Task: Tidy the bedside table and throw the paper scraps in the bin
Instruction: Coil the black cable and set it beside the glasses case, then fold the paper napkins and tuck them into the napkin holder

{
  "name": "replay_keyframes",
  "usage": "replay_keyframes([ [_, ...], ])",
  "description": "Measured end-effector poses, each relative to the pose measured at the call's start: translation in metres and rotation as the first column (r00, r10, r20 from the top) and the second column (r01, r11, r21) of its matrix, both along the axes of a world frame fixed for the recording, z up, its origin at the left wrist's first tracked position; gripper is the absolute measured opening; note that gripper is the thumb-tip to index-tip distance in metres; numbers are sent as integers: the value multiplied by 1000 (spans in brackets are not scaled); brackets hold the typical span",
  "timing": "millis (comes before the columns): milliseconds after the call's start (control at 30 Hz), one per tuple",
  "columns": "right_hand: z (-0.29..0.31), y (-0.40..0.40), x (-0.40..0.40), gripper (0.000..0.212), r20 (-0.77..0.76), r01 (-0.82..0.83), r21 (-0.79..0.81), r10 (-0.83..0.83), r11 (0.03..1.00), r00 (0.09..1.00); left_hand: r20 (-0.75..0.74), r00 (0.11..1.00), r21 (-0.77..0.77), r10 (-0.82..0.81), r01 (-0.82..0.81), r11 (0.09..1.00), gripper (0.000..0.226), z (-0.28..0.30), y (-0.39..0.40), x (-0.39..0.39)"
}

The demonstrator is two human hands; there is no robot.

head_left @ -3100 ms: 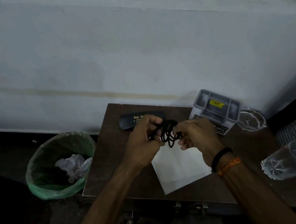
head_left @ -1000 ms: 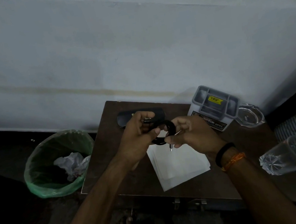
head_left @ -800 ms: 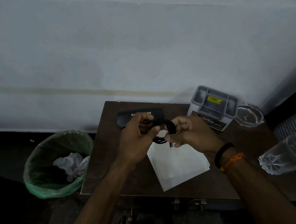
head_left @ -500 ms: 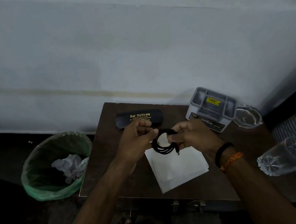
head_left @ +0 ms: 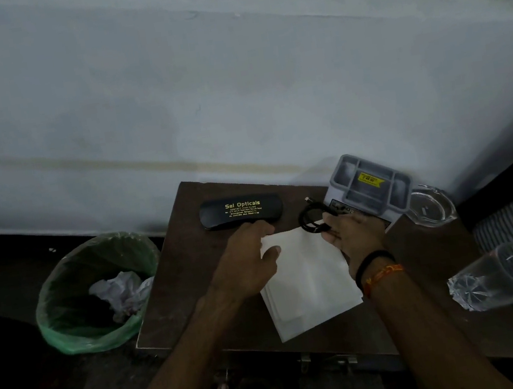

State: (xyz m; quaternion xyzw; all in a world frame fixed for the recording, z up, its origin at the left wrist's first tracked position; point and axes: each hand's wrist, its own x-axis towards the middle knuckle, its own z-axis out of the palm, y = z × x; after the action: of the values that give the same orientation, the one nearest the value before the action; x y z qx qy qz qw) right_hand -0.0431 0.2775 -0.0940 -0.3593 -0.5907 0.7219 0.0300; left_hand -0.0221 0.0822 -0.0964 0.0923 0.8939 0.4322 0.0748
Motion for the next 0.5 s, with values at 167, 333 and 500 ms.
replay_keyframes([
  [167,-13,-13,-20,15,37,59,51,-61,997,997,-82,994,-65,65,-71,995,41,-6,-15,-10],
  [333,-22,-25,-33,16,-3,150,53,-150,987,989,-75,997,-120,14,-23,993,45,-13,-24,-12],
  [500,-28,-29,-39,23,44,126,186,-136,974,990,-21,1000,-146,-5,2,989,58,-14,-29,-15],
])
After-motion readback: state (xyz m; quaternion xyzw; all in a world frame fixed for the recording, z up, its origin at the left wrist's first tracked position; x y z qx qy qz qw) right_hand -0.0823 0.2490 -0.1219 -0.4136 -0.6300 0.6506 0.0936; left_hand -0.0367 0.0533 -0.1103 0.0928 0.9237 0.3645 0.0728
